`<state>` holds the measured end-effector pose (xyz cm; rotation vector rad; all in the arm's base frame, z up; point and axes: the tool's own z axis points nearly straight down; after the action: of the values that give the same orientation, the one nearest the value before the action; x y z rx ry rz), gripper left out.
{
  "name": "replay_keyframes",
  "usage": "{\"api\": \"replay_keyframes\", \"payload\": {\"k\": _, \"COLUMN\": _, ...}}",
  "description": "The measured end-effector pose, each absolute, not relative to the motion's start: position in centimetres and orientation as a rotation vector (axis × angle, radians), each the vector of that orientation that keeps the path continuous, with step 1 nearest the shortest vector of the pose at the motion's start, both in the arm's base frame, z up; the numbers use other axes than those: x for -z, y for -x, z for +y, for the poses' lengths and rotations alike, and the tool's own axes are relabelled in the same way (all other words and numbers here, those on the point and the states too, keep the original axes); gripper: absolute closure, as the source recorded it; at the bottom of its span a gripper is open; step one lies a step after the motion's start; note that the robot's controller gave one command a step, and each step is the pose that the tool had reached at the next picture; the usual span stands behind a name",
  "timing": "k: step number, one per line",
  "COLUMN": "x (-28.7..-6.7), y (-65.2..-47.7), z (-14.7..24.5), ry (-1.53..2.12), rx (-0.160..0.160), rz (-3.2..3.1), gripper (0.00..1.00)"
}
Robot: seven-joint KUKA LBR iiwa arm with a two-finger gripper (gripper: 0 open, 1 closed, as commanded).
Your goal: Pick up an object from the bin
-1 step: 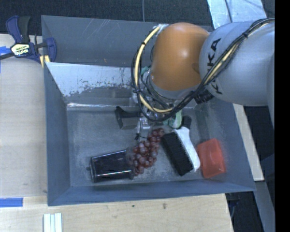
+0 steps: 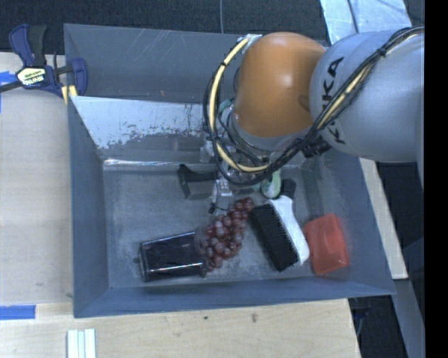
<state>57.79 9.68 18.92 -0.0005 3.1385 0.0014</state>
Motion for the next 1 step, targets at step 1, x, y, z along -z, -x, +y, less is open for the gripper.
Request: {"api": "replay_keyframes", "payload": {"k": 1, "x": -18.71, "y": -58.03, "z": 9.60, "ry": -0.005, "rx": -0.002, "rz": 3.137, "gripper": 0.00}}
